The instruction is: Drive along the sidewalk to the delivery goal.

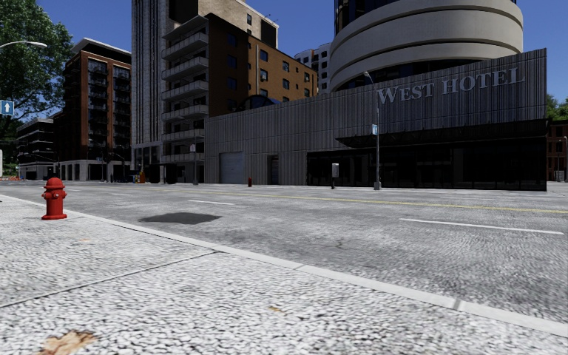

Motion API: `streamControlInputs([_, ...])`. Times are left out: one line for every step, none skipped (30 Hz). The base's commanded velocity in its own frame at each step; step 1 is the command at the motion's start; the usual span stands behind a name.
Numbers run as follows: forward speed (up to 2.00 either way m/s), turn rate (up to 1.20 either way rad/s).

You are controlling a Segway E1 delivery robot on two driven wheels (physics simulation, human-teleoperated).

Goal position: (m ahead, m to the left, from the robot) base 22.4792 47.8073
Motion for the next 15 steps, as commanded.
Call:
streamControlInputs([0.0,0.0])
streamControlInputs([0.0,0.0])
streamControlInputs([0.0,0.0])
streamControlInputs([0.0,0.0])
streamControlInputs([0.0,0.0])
streamControlInputs([0.0,0.0])
streamControlInputs([0.0,0.0])
streamControlInputs([0.0,0.0])
streamControlInputs([0.0,0.0])
streamControlInputs([0.0,0.0])
streamControlInputs([0.0,0.0])
streamControlInputs([0.0,0.0])
streamControlInputs([0.0,0.0])
streamControlInputs([0.0,0.0])
streamControlInputs([0.0,0.0])
